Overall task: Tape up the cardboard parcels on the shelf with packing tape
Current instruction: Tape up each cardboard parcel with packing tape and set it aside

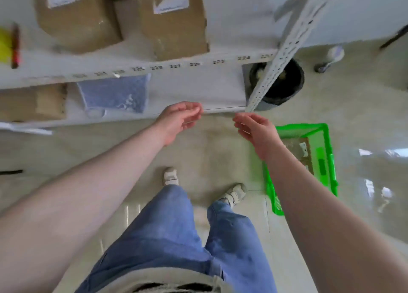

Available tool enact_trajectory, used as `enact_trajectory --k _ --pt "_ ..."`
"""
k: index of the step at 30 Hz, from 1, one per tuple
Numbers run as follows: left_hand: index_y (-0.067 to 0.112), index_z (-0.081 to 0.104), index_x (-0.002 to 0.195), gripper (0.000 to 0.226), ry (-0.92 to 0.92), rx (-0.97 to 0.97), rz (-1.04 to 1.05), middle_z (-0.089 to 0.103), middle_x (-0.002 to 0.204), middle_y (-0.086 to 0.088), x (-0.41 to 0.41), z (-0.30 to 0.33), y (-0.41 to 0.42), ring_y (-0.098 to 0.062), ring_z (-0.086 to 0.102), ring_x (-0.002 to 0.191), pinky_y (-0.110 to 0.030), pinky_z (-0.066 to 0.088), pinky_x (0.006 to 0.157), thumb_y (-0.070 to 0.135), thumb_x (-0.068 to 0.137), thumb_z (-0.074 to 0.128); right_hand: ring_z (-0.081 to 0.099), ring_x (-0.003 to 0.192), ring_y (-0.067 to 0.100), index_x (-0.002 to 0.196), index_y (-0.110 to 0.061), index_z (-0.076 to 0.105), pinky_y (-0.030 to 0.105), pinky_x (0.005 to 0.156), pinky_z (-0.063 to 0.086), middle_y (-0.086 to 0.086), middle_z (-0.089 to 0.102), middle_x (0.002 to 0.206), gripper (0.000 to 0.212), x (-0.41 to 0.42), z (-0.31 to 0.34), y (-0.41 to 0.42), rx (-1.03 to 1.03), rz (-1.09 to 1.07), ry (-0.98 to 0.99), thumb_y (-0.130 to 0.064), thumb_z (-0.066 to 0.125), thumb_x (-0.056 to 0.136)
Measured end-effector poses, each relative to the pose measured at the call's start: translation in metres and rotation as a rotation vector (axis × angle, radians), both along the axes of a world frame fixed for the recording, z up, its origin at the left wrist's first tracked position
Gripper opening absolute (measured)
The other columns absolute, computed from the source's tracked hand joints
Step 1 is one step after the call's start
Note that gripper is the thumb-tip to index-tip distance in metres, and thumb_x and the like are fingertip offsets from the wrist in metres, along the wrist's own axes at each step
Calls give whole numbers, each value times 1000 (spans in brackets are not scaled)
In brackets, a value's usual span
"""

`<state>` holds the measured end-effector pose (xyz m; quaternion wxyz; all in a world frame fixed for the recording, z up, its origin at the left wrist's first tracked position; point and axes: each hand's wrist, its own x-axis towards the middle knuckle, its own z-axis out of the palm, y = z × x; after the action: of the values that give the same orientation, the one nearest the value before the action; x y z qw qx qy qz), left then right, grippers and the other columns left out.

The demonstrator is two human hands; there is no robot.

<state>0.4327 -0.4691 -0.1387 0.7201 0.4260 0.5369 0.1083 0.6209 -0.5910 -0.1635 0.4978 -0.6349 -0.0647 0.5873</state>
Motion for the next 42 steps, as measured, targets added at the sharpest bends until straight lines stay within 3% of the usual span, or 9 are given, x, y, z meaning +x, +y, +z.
enact_trajectory --k 6,10,13,19,24,28,33,38,42 --pt "20 68 98 15 -78 36 213 75 89 8 -134 29 50 -7 69 89 -29 48 95 10 96 57 65 85 10 88 -17 72 21 80 49 -2 71 89 5 -109 45 103 93 297 2 -17 67 89" --pt "20 67 102 16 -157 83 272 74 96 6 -237 58 81 -8 69 93 -25 48 87 10 96 56 65 85 11 88 -17 71 24 85 49 -5 72 86 13 -197 84 156 185 352 48 -12 60 93" --pt "22 67 101 19 -209 155 363 73 94 9 -307 83 108 -8 67 95 -23 47 86 9 96 54 66 86 11 85 -20 74 25 86 51 -5 73 88 9 -262 111 188 245 406 80 -26 72 78" --pt "23 66 107 20 -289 235 520 73 97 9 -392 114 156 -6 68 95 -24 48 92 11 97 53 68 83 12 87 -17 72 24 82 53 -2 73 86 7 -349 145 252 260 356 37 -19 65 88" --pt "23 67 103 14 -292 218 729 74 94 8 -410 122 200 -5 70 90 -22 50 87 15 97 58 68 86 16 95 -12 70 24 77 54 5 73 94 9 -384 157 309 204 266 7 -17 72 88" --pt "20 67 99 7 -265 208 782 71 91 6 -405 131 244 -8 68 90 -25 50 91 17 95 62 66 82 17 97 -10 68 26 80 56 7 71 94 14 -402 164 363 176 152 -23 -17 75 87" --pt "20 67 91 9 -234 235 764 68 85 3 -395 151 311 -7 64 78 -17 51 68 14 95 61 65 80 16 94 -11 67 27 83 58 5 70 90 16 -409 172 426 134 60 -39 -21 76 86" --pt "20 65 90 8 -211 230 683 68 87 3 -381 164 366 -10 64 80 -23 51 80 17 96 61 60 78 12 105 -17 64 26 81 57 0 63 91 30 -402 175 472 47 -22 -171 -32 78 83" --pt "20 66 92 1 -184 245 599 66 100 -3 -362 164 402 -16 63 92 -32 53 94 21 92 67 52 79 15 117 -15 59 26 77 47 2 56 96 42 -382 177 502 77 -113 -363 -37 75 85"
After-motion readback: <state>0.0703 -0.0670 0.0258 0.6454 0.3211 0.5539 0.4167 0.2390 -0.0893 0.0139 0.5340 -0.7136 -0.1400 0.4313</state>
